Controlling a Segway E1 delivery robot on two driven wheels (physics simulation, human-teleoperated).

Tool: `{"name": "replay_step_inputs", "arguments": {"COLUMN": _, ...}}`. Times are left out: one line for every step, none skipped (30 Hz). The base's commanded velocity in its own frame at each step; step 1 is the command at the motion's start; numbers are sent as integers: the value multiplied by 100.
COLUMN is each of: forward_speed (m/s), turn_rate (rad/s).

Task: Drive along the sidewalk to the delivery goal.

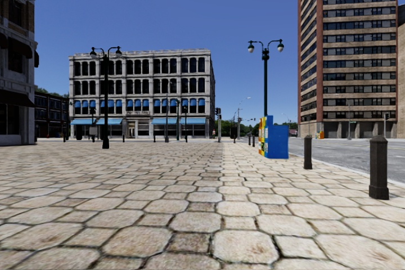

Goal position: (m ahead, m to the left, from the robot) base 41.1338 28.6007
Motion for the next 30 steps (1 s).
{"name": "replay_step_inputs", "arguments": {"forward_speed": 200, "turn_rate": 0}}
{"name": "replay_step_inputs", "arguments": {"forward_speed": 200, "turn_rate": 0}}
{"name": "replay_step_inputs", "arguments": {"forward_speed": 200, "turn_rate": 0}}
{"name": "replay_step_inputs", "arguments": {"forward_speed": 200, "turn_rate": 0}}
{"name": "replay_step_inputs", "arguments": {"forward_speed": 200, "turn_rate": 0}}
{"name": "replay_step_inputs", "arguments": {"forward_speed": 200, "turn_rate": 0}}
{"name": "replay_step_inputs", "arguments": {"forward_speed": 200, "turn_rate": 0}}
{"name": "replay_step_inputs", "arguments": {"forward_speed": 200, "turn_rate": 0}}
{"name": "replay_step_inputs", "arguments": {"forward_speed": 200, "turn_rate": 0}}
{"name": "replay_step_inputs", "arguments": {"forward_speed": 200, "turn_rate": 0}}
{"name": "replay_step_inputs", "arguments": {"forward_speed": 200, "turn_rate": 0}}
{"name": "replay_step_inputs", "arguments": {"forward_speed": 200, "turn_rate": 0}}
{"name": "replay_step_inputs", "arguments": {"forward_speed": 200, "turn_rate": 0}}
{"name": "replay_step_inputs", "arguments": {"forward_speed": 200, "turn_rate": 0}}
{"name": "replay_step_inputs", "arguments": {"forward_speed": 200, "turn_rate": 0}}
{"name": "replay_step_inputs", "arguments": {"forward_speed": 200, "turn_rate": 0}}
{"name": "replay_step_inputs", "arguments": {"forward_speed": 200, "turn_rate": 0}}
{"name": "replay_step_inputs", "arguments": {"forward_speed": 200, "turn_rate": 0}}
{"name": "replay_step_inputs", "arguments": {"forward_speed": 200, "turn_rate": 0}}
{"name": "replay_step_inputs", "arguments": {"forward_speed": 200, "turn_rate": 0}}
{"name": "replay_step_inputs", "arguments": {"forward_speed": 200, "turn_rate": 0}}
{"name": "replay_step_inputs", "arguments": {"forward_speed": 200, "turn_rate": 0}}
{"name": "replay_step_inputs", "arguments": {"forward_speed": 200, "turn_rate": 0}}
{"name": "replay_step_inputs", "arguments": {"forward_speed": 200, "turn_rate": 0}}
{"name": "replay_step_inputs", "arguments": {"forward_speed": 200, "turn_rate": 0}}
{"name": "replay_step_inputs", "arguments": {"forward_speed": 200, "turn_rate": 0}}
{"name": "replay_step_inputs", "arguments": {"forward_speed": 200, "turn_rate": 0}}
{"name": "replay_step_inputs", "arguments": {"forward_speed": 200, "turn_rate": 0}}
{"name": "replay_step_inputs", "arguments": {"forward_speed": 200, "turn_rate": 0}}
{"name": "replay_step_inputs", "arguments": {"forward_speed": 200, "turn_rate": 0}}
